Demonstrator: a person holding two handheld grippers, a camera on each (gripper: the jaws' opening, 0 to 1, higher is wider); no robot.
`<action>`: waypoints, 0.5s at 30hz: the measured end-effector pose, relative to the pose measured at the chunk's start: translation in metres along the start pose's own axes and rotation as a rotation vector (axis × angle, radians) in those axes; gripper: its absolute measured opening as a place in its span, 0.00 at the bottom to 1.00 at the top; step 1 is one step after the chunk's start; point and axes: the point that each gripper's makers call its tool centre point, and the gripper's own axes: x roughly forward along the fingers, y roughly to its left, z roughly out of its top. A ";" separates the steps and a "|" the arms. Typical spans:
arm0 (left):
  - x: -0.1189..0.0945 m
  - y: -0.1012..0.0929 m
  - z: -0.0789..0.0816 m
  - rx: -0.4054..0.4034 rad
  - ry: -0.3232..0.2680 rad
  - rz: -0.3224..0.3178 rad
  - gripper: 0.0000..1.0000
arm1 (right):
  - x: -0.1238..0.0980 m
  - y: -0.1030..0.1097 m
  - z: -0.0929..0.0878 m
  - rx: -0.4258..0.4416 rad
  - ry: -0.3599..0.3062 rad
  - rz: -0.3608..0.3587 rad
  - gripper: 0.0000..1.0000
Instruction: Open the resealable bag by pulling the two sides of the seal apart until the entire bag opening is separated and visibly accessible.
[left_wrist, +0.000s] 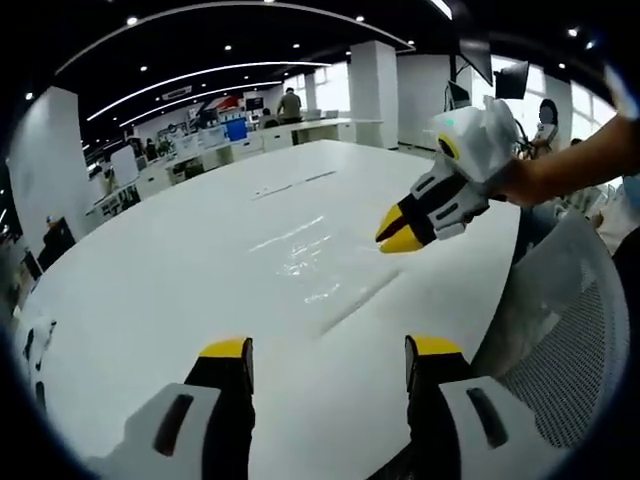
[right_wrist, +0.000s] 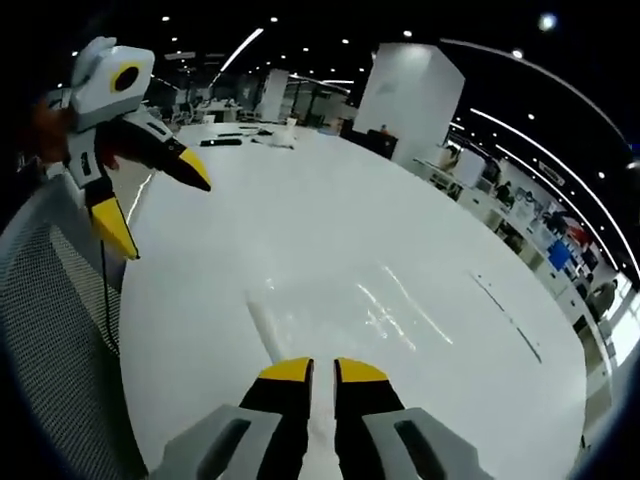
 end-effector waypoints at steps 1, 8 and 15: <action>0.000 0.000 -0.001 0.003 0.003 0.001 0.60 | -0.002 0.004 -0.001 0.016 -0.005 0.013 0.05; -0.004 0.001 -0.001 0.008 -0.002 -0.001 0.61 | -0.020 0.017 -0.010 0.181 -0.032 0.024 0.09; -0.008 0.007 0.001 0.001 -0.014 0.021 0.66 | -0.040 0.014 -0.005 0.326 -0.129 -0.023 0.23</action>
